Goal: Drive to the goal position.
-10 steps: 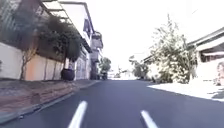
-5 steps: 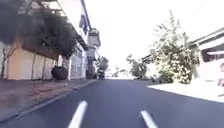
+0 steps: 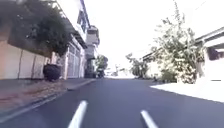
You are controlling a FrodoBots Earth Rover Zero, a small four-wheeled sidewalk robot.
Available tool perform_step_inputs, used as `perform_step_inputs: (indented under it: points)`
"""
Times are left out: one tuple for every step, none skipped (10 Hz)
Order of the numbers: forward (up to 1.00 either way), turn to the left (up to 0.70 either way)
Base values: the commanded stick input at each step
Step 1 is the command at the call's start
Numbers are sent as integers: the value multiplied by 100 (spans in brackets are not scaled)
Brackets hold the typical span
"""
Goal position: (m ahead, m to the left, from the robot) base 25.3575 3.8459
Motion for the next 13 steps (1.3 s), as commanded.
perform_step_inputs:
  points:
    - [100, -13]
    - [100, -36]
    - [100, -39]
    - [100, -39]
    - [100, -39]
    - [100, -39]
    - [100, -39]
    - [100, -23]
    - [100, 0]
    - [100, 0]
    - [100, 0]
    - [100, 0]
    - [100, 0]
